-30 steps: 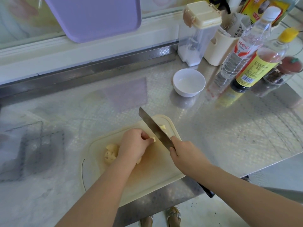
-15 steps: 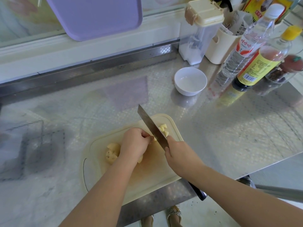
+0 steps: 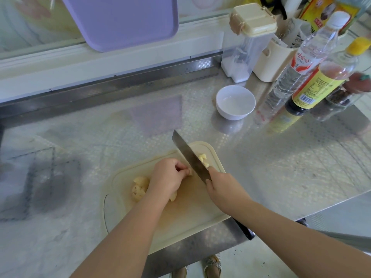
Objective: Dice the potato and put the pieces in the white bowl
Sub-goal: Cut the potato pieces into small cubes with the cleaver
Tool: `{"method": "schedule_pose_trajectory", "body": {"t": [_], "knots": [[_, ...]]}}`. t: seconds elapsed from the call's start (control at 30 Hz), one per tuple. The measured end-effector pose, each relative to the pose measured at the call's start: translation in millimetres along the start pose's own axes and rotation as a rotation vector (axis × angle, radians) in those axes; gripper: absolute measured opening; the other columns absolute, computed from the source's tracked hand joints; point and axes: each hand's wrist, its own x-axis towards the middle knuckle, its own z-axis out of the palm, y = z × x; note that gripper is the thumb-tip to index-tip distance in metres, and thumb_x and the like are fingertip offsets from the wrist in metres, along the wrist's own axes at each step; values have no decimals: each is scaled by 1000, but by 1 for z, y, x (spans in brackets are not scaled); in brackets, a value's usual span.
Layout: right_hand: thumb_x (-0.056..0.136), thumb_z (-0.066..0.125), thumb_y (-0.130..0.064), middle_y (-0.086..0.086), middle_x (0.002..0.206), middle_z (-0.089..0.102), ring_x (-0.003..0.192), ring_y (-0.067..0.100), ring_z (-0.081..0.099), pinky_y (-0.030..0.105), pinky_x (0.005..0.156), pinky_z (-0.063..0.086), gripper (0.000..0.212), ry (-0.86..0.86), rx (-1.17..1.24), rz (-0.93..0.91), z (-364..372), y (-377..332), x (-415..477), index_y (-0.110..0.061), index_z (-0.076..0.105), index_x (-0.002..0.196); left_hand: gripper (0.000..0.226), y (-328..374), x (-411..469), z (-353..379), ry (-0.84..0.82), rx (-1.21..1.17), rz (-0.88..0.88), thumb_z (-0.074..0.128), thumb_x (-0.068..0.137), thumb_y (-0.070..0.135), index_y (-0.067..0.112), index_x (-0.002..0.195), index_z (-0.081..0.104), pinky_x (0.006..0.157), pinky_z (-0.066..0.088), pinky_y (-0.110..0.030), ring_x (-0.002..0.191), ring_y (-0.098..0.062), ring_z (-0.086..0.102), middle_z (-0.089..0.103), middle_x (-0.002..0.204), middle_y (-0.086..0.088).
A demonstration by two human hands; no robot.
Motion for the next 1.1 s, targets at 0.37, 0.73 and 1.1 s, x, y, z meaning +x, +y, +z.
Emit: {"method": "schedule_pose_trajectory", "body": {"t": [0.37, 0.73, 1.1], "knots": [[105, 36, -28, 6, 78, 58, 70, 26, 61, 50, 70, 56, 19, -10, -52, -37, -16, 12, -3, -16, 47, 115, 15, -15, 5, -9, -43, 174, 151, 67, 90, 12, 19, 100, 75, 80, 42, -19, 96, -12, 63, 69, 103, 5], [106, 36, -30, 3, 78, 58, 70, 22, 61, 47, 70, 57, 20, -26, -54, -60, -12, 12, -8, -19, 47, 118, 24, -23, -3, 5, 18, 200, 214, 73, 84, 17, 21, 108, 70, 81, 49, -28, 88, -11, 61, 66, 100, 5], [105, 36, -28, 2, 75, 54, 65, 21, 58, 41, 62, 53, 10, -25, -53, -38, -15, 17, -8, -21, 41, 99, 23, -12, 7, 15, 51, 93, 206, 69, 89, 29, 25, 111, 69, 77, 48, -21, 89, -7, 62, 68, 101, 10]]}}
